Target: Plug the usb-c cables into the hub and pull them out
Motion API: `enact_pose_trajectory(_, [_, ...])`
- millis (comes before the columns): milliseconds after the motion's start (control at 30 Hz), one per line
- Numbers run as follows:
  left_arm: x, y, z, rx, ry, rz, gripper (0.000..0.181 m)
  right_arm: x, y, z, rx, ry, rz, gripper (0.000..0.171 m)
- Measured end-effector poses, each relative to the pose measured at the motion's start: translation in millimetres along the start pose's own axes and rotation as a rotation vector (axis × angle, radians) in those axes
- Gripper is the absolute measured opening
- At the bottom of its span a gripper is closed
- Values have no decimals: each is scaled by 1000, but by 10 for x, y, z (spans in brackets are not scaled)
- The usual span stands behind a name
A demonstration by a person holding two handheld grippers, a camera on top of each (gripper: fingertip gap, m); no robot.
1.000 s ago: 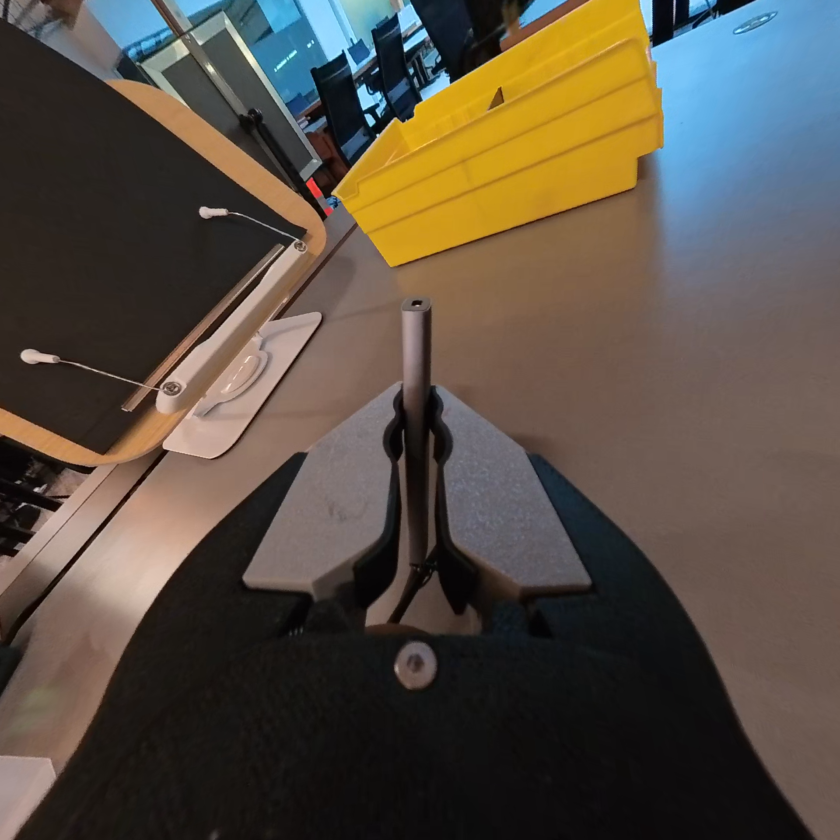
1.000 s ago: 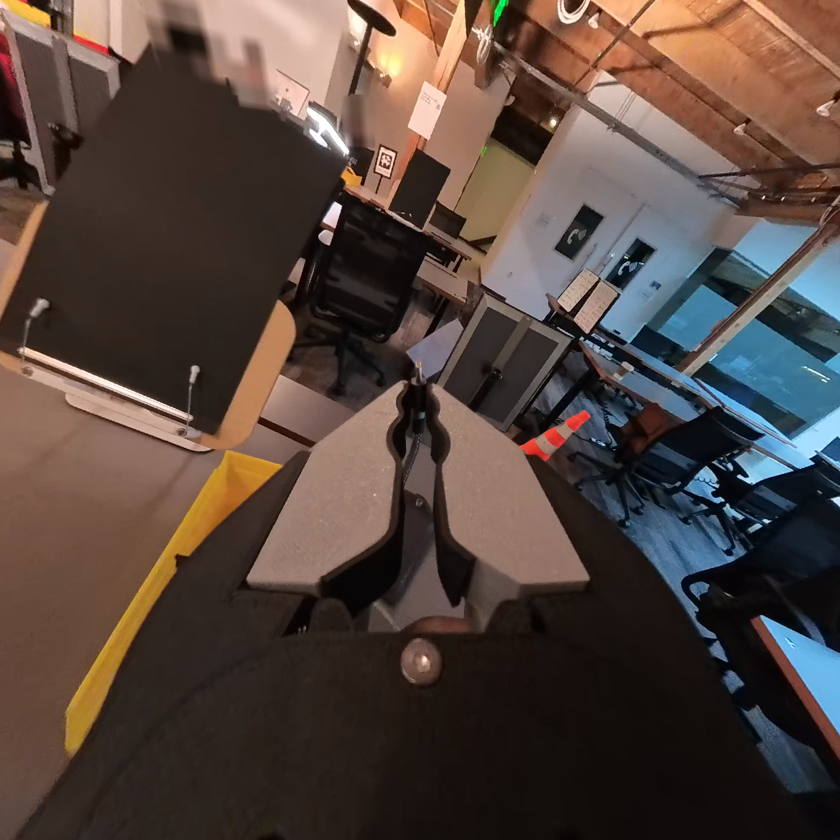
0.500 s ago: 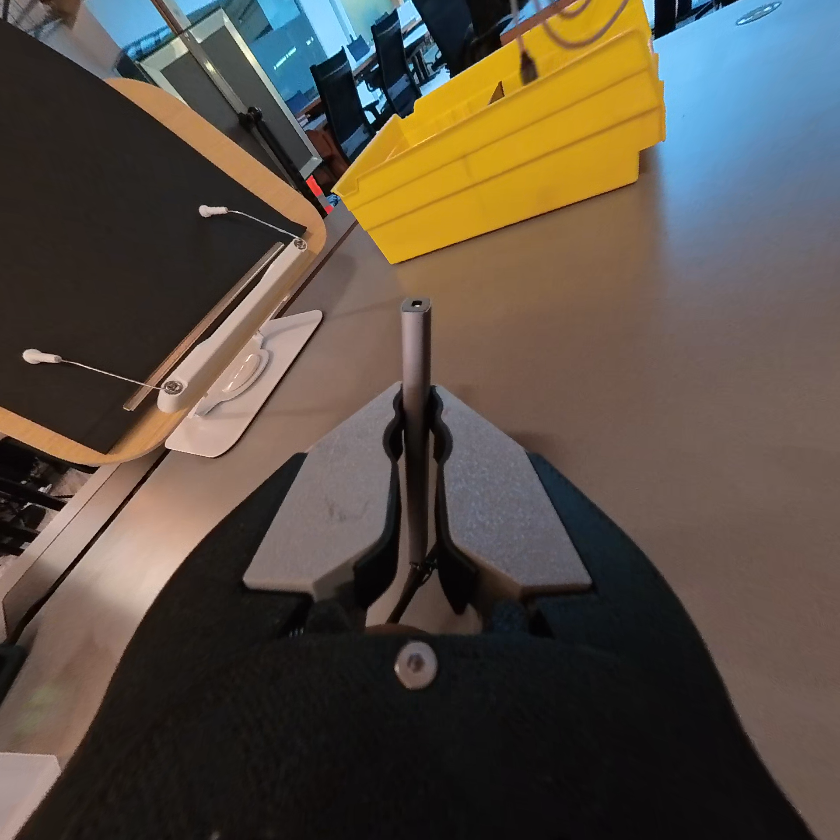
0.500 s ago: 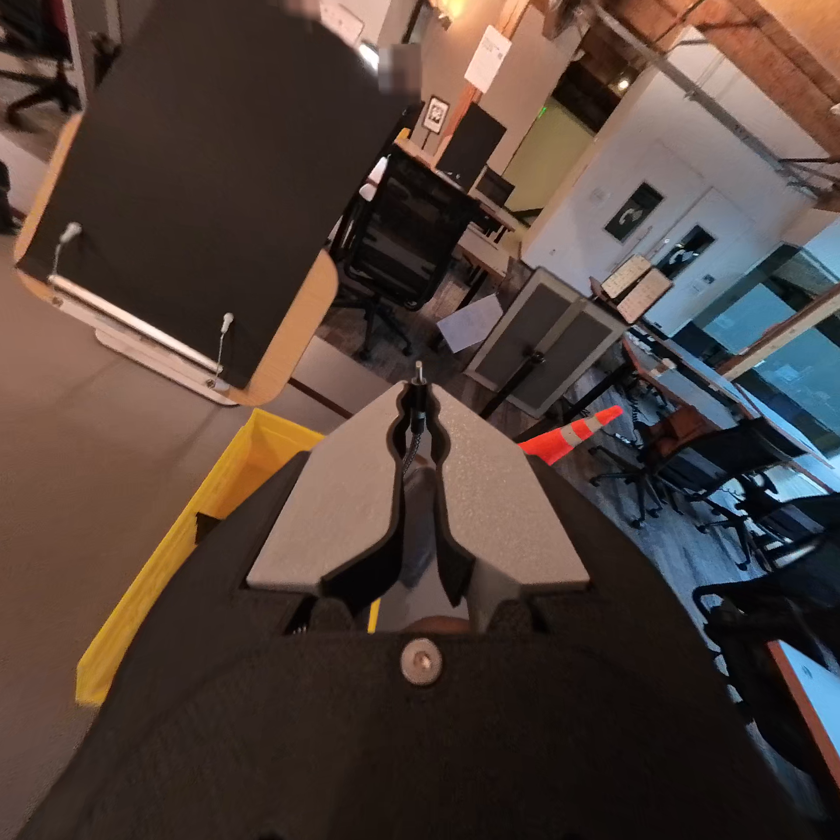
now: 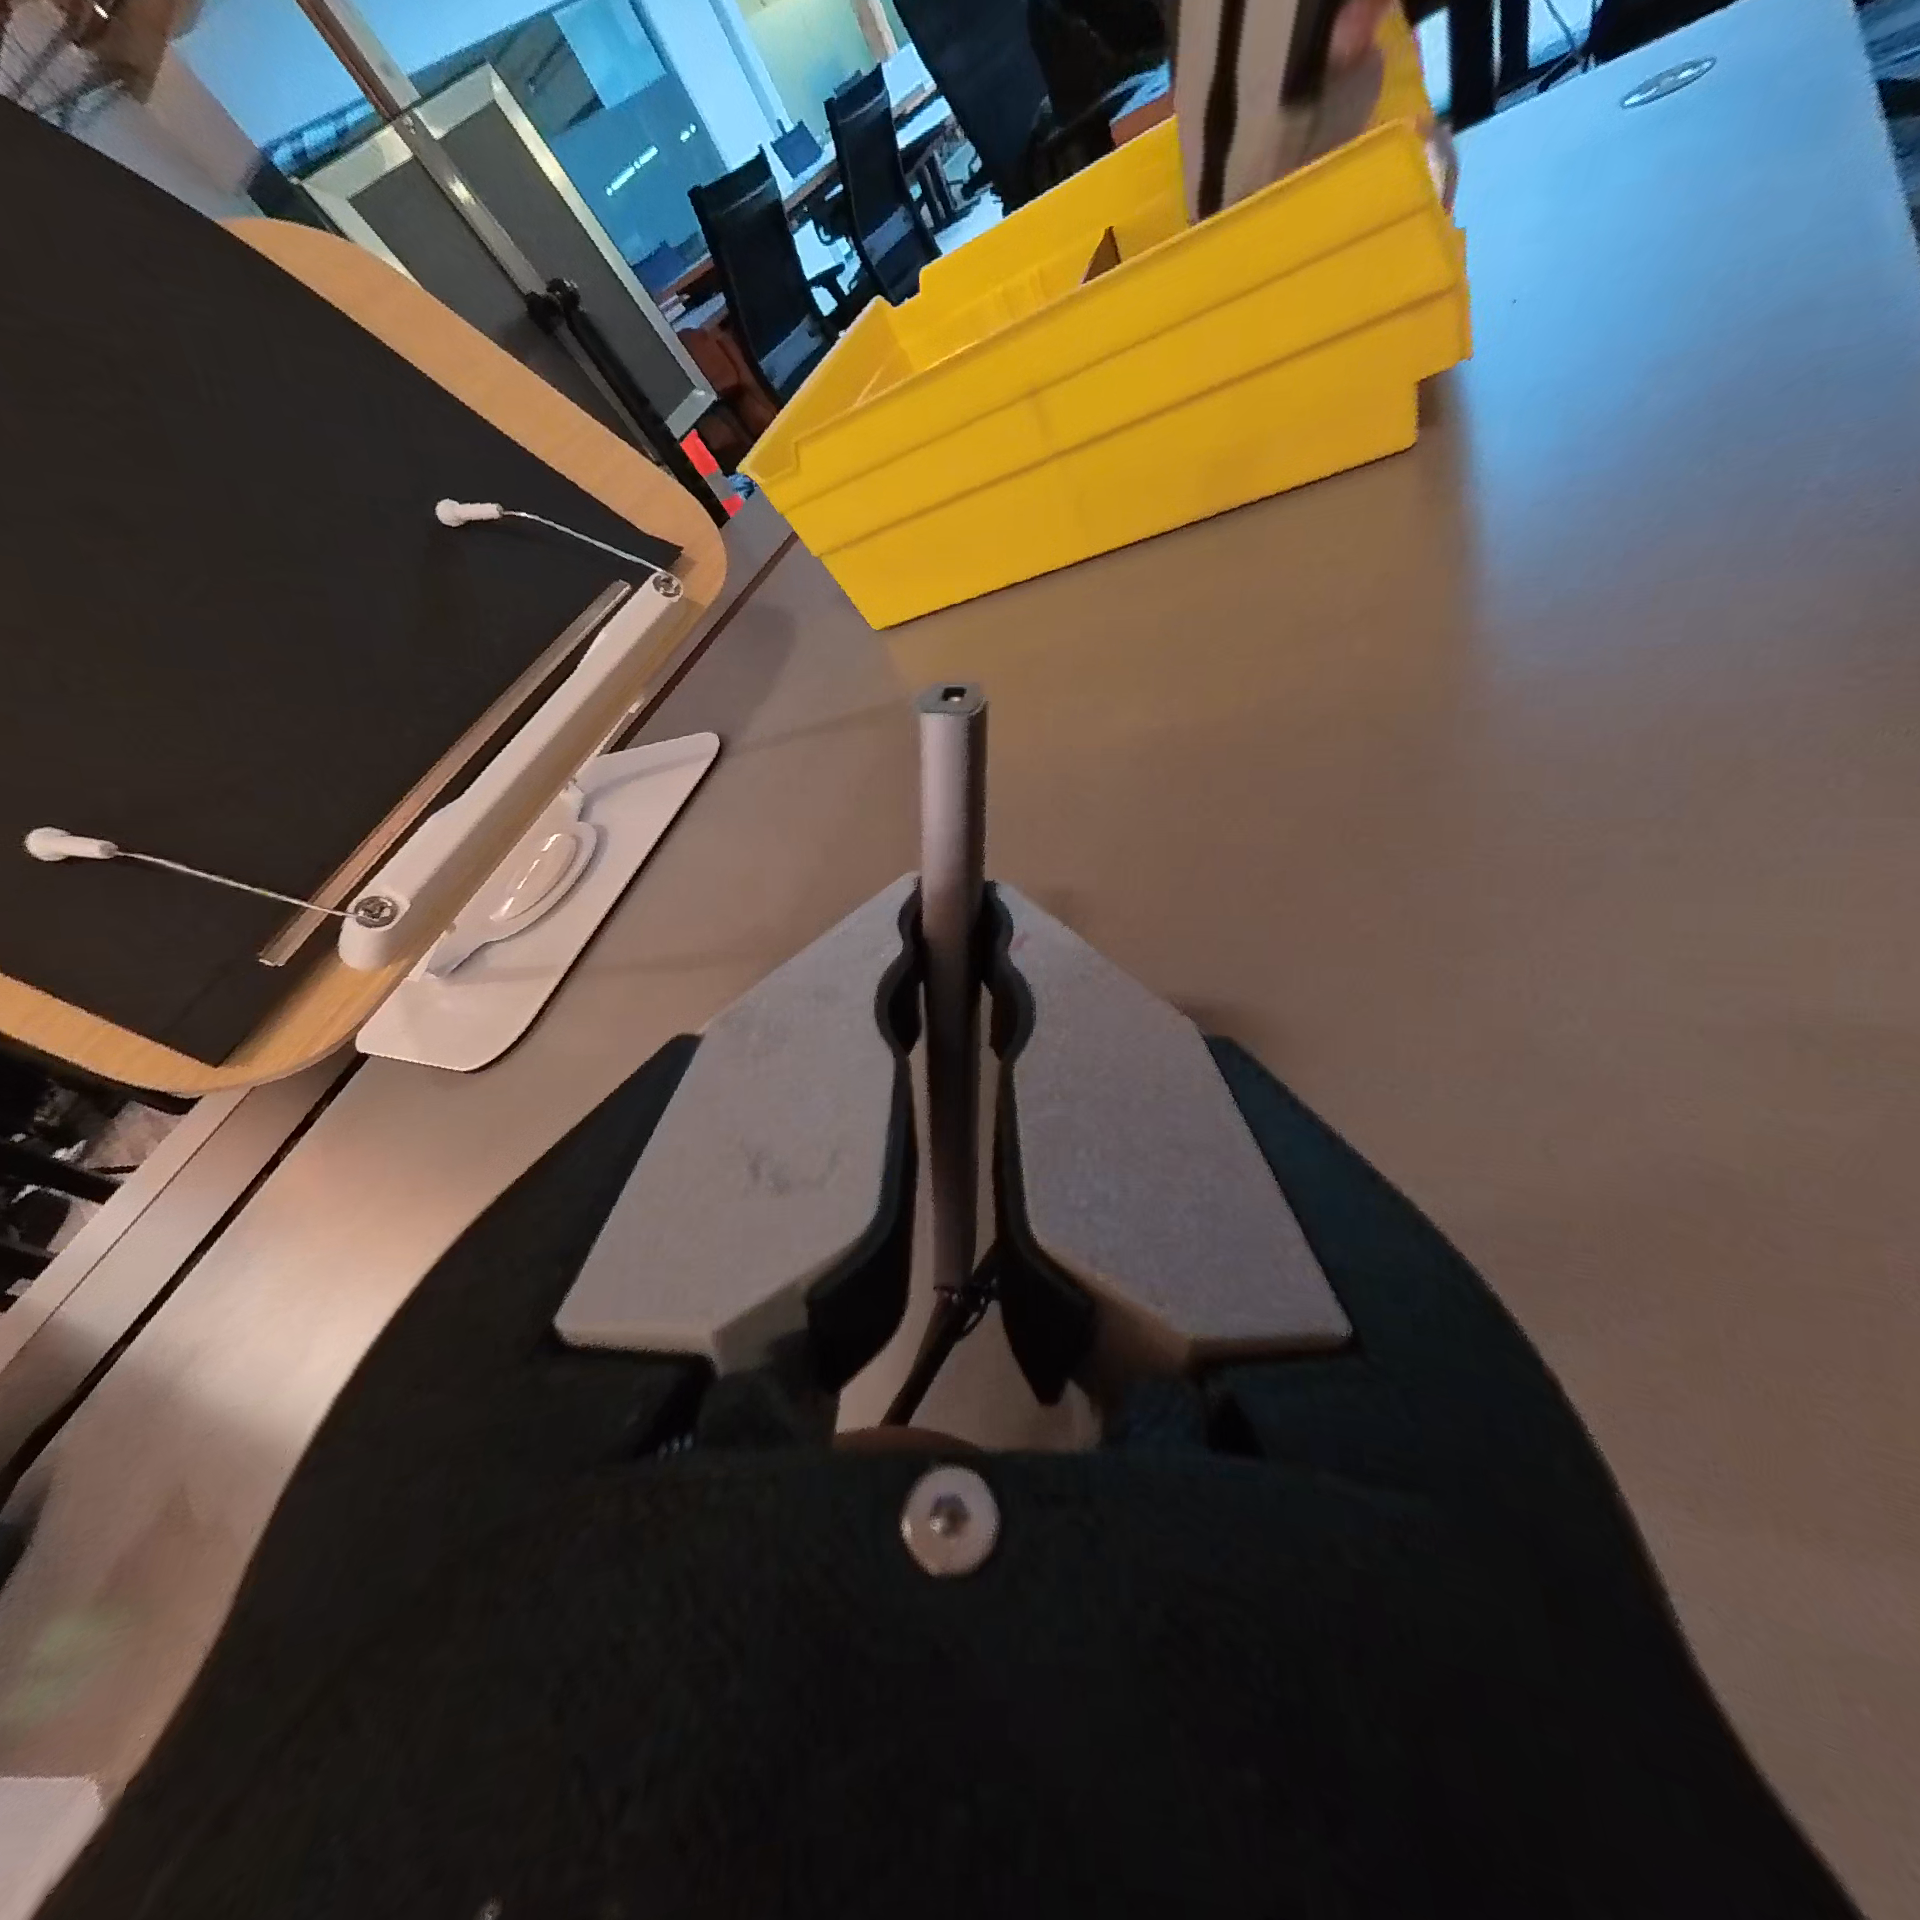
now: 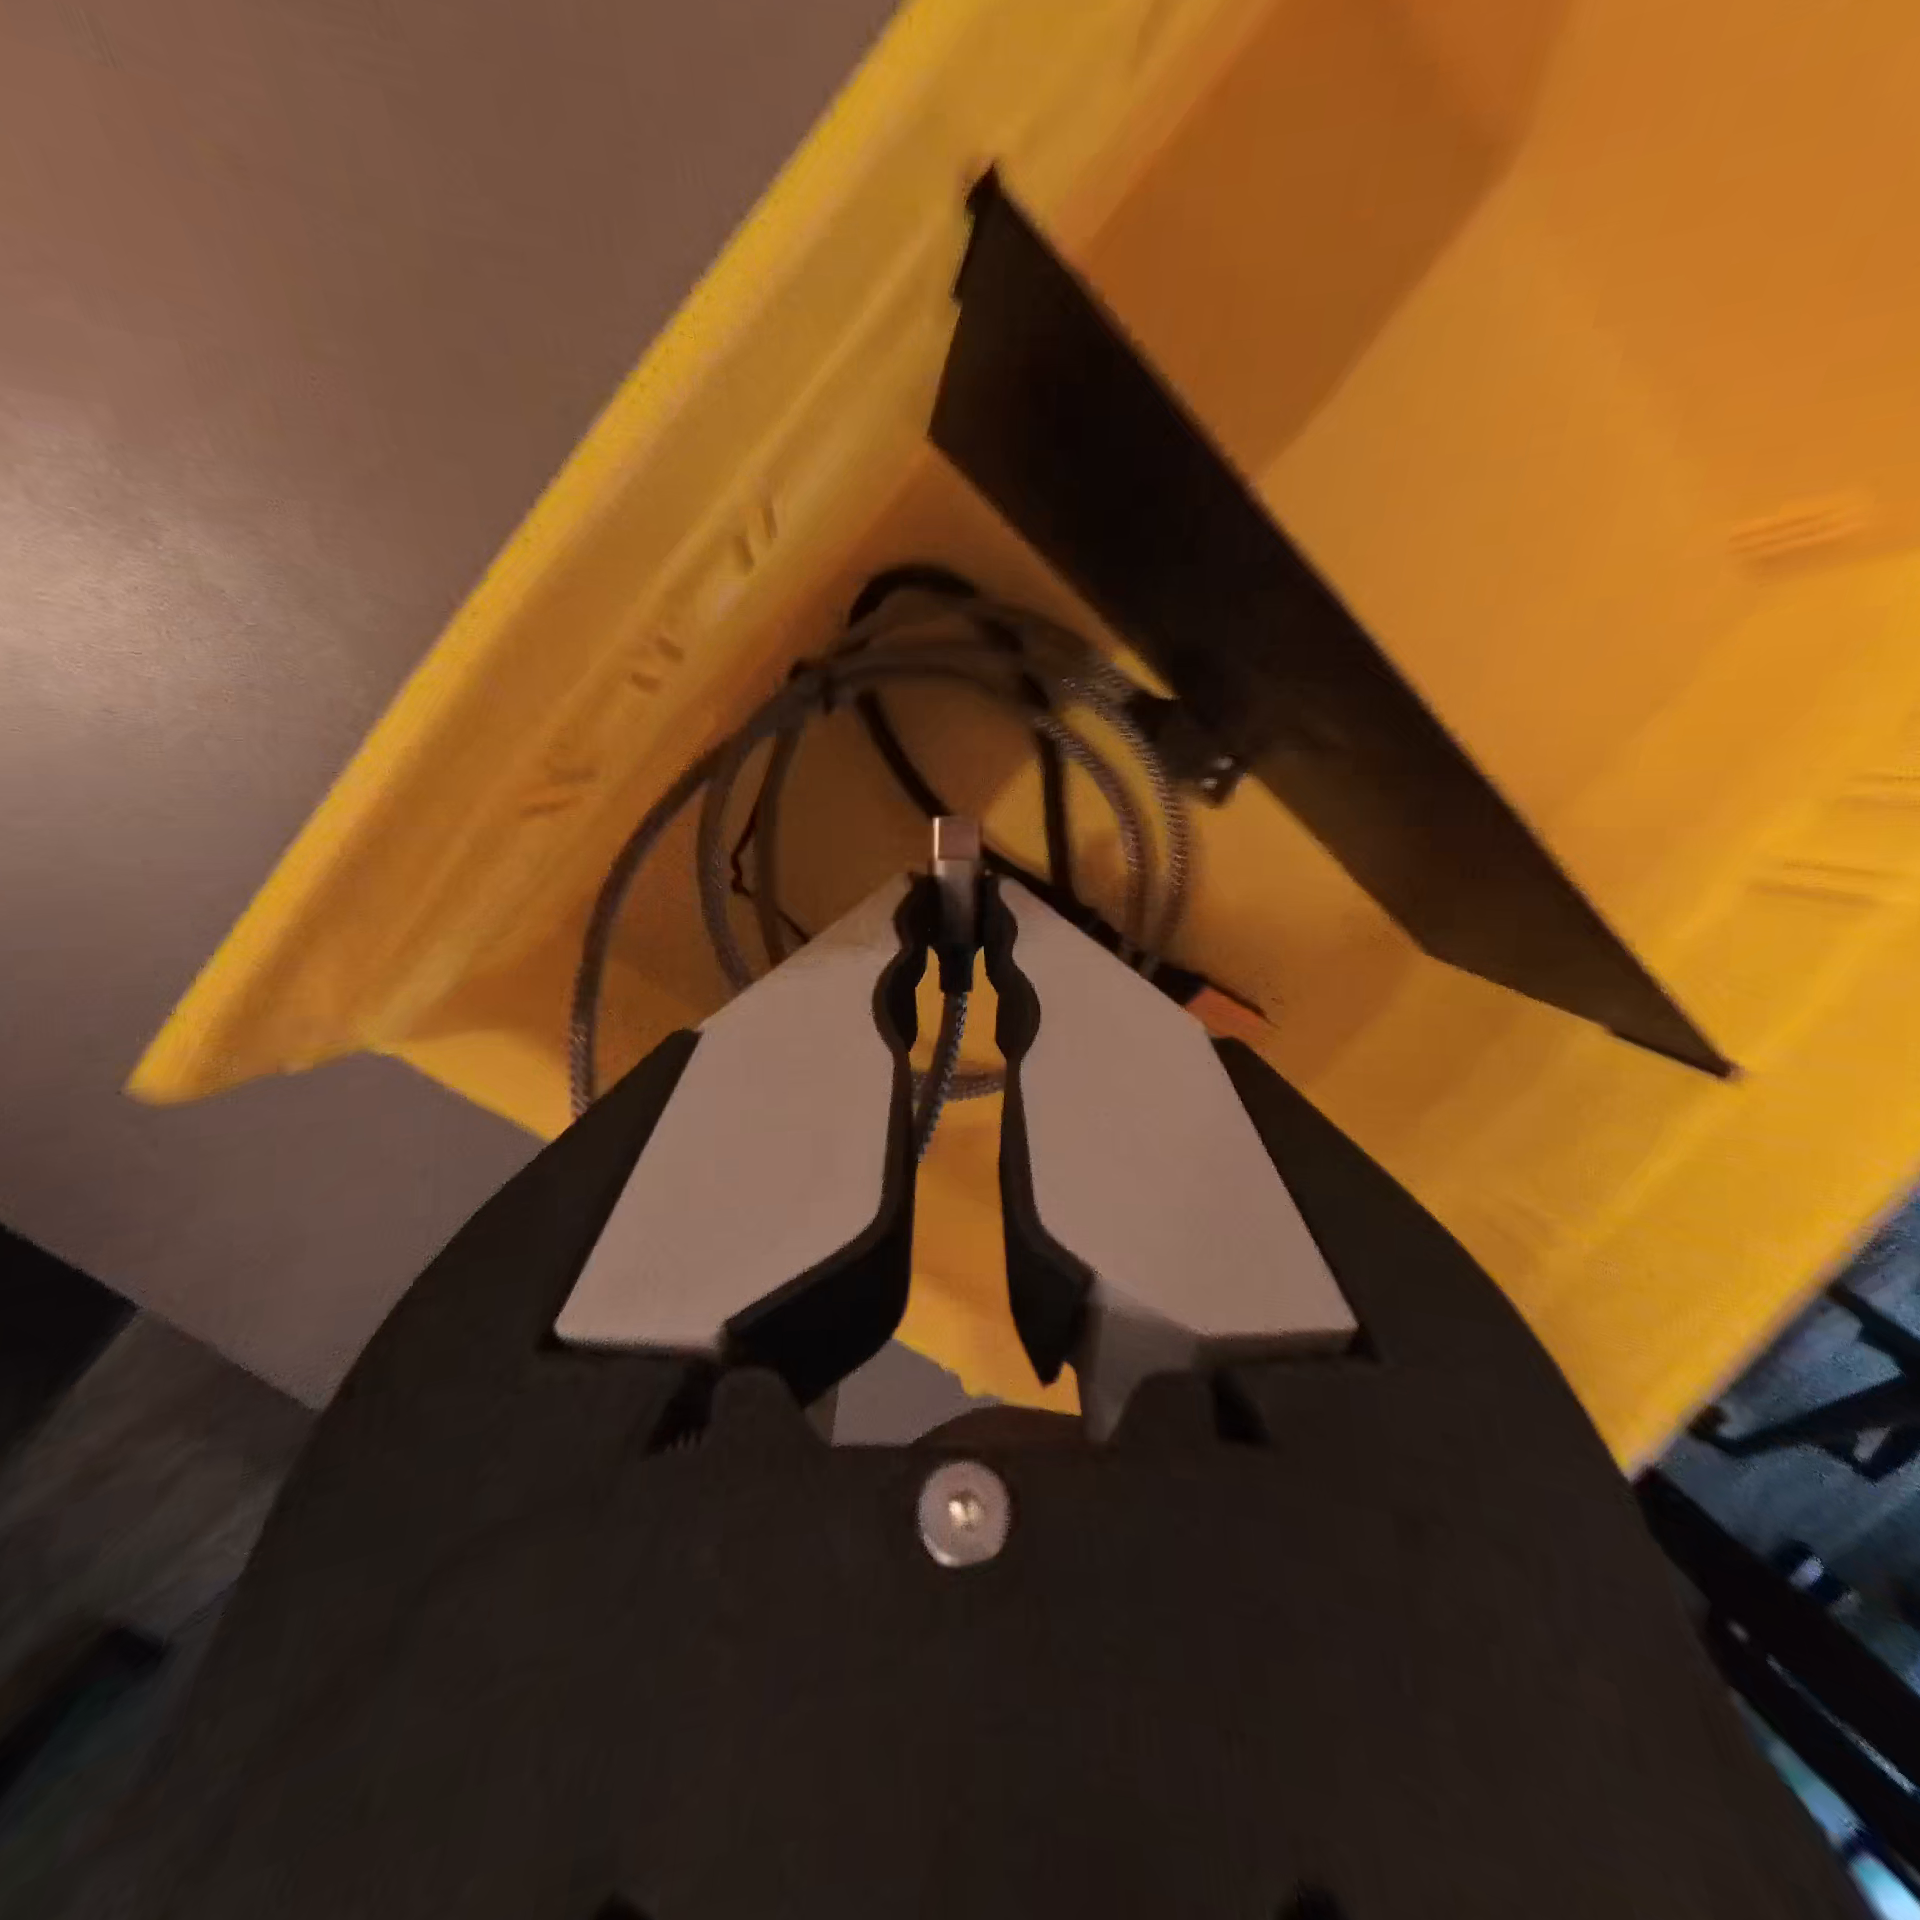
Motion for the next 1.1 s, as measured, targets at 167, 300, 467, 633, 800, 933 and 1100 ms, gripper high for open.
enact_pose_trajectory(167, [24, -26, -52, -26, 23, -34, 5, -6, -106, 84, 4, 27, -94, 29])
enact_pose_trajectory(300, [35, -48, -15, -45, 4, -60, 6, -690, -129, 635, -1, -207, -218, 48])
enact_pose_trajectory(467, [23, -93, 47, -69, -31, -99, 5, -1344, 580, 1450, -142, -492, -139, 55])
enact_pose_trajectory(633, [-37, -219, 144, -79, -99, -187, 6, -1199, 1672, 2015, -410, -555, 33, 52])
enact_pose_trajectory(800, [-85, -343, 197, -74, -136, -256, 6, -834, 2468, 2376, -579, -585, 152, 37])
enact_pose_trajectory(933, [-131, -419, 249, -57, -169, -300, 6, -562, 2493, 2478, -634, -509, 65, 19])
enact_pose_trajectory(1100, [-138, -428, 271, -40, -178, -293, 6, -545, 2506, 2436, -657, -468, 110, 7])
Point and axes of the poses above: each gripper's, where its closed fingertips meet, x out along the fingers, z out of its top, y = z × x across the jaws, the point moved 2 cm from there along -x, back along the fingers, and after that the axes turned 6 degrees about -x, right-handed, at the moved point
